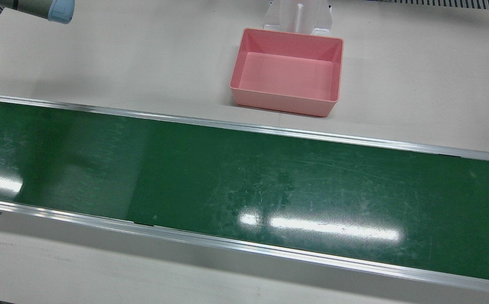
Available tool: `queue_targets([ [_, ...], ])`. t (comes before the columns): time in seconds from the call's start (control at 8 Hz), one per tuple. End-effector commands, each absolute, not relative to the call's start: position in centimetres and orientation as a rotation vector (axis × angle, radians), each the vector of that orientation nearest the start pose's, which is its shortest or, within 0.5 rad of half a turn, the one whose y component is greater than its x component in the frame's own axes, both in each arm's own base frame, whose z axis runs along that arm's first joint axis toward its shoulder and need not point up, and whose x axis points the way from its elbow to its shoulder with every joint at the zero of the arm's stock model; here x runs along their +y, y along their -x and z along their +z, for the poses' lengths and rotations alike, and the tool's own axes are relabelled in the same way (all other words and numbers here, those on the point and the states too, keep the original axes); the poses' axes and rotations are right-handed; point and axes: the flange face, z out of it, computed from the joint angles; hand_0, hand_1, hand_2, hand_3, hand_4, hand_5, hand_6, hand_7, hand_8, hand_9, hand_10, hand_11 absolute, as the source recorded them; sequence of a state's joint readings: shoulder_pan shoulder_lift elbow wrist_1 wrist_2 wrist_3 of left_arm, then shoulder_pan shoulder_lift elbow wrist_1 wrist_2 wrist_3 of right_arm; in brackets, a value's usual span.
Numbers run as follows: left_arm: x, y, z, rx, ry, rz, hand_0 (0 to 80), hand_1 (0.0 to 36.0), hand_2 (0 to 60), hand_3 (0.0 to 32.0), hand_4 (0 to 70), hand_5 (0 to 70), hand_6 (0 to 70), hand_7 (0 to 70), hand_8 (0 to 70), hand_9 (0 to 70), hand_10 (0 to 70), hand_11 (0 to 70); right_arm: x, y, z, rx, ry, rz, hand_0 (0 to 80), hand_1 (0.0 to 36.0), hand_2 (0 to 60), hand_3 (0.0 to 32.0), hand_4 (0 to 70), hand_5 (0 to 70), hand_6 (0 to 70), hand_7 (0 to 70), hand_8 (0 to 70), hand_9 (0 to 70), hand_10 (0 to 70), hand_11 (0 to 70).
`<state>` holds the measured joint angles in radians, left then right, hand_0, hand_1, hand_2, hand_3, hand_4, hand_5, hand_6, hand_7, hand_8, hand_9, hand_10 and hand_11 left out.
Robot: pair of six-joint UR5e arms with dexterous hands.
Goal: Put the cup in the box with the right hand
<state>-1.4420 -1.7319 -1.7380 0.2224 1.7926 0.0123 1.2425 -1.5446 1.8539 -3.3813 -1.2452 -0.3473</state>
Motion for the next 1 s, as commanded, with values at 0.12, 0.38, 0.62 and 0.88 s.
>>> queue_targets([
  [0.12, -55.6, 4.0, 54.4, 2.132, 0.341, -1.91, 0.0, 0.0, 0.0, 0.0, 0.0, 0.0, 0.0, 0.0, 0.0, 0.0, 0.0, 0.0, -51.7, 0.8, 57.6, 2.433, 0.361, -2.336, 47.3, 18.2, 18.4, 0.0, 1.0, 4.5, 3.6, 8.4, 1.6, 4.7, 0.0, 1.0],
  [0.38, -55.6, 4.0, 54.4, 2.132, 0.341, -1.91, 0.0, 0.0, 0.0, 0.0, 0.0, 0.0, 0.0, 0.0, 0.0, 0.0, 0.0, 0.0, -51.7, 0.7, 57.5, 2.436, 0.36, -2.332, 46.6, 16.7, 17.6, 0.0, 1.0, 4.0, 3.4, 8.4, 1.5, 4.6, 0.0, 0.4],
  [0.62, -55.6, 4.0, 54.4, 2.132, 0.341, -1.91, 0.0, 0.0, 0.0, 0.0, 0.0, 0.0, 0.0, 0.0, 0.0, 0.0, 0.0, 0.0, -52.7, 1.2, 56.3, 2.459, 0.349, -2.299, 46.5, 16.7, 17.9, 0.0, 1.0, 4.0, 3.4, 8.3, 1.5, 4.6, 0.0, 0.3],
  [0.88, -55.6, 4.0, 54.4, 2.132, 0.341, -1.91, 0.0, 0.0, 0.0, 0.0, 0.0, 0.0, 0.0, 0.0, 0.0, 0.0, 0.0, 0.0, -52.9, 1.3, 56.1, 2.461, 0.348, -2.294, 46.6, 16.9, 18.5, 0.0, 0.9, 4.1, 3.4, 8.4, 1.5, 4.7, 0.0, 0.2],
])
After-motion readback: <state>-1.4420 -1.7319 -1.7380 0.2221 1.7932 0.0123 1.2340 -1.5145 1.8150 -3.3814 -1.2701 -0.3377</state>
